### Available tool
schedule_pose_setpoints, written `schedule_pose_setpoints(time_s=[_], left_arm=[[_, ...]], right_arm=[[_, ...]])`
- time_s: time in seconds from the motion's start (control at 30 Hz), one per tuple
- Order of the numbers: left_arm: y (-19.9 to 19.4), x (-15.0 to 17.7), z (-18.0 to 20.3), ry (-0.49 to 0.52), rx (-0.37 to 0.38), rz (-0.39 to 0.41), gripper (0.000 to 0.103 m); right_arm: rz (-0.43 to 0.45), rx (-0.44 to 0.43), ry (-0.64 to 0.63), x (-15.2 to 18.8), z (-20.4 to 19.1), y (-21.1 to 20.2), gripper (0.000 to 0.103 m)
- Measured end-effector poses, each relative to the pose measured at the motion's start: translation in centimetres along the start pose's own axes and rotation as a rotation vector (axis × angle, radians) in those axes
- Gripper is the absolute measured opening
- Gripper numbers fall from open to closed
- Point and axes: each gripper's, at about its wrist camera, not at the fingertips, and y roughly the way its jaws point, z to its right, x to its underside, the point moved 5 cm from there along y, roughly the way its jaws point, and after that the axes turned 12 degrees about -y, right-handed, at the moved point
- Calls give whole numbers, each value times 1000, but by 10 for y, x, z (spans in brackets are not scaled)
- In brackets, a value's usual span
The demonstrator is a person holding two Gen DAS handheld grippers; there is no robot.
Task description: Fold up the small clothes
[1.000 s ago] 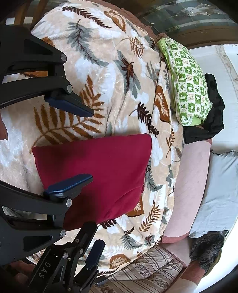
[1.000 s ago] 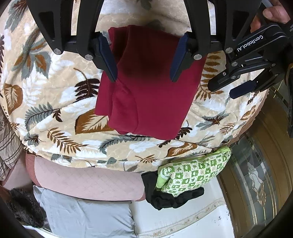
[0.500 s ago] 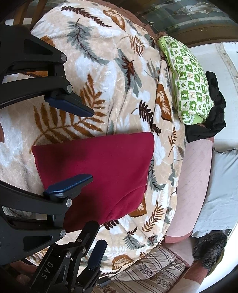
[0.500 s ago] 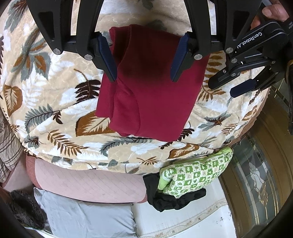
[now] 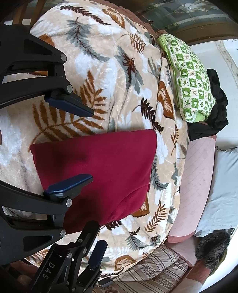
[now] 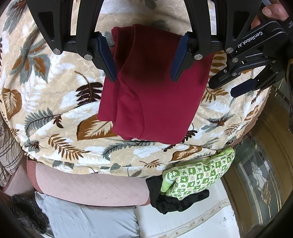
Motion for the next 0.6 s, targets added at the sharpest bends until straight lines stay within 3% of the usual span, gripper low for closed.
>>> schedule_pose_setpoints(time_s=[0.6], left_arm=[[8,1,1,9,2,-18,65]], right_arm=[[-16,-7,12,3,3,8,59]])
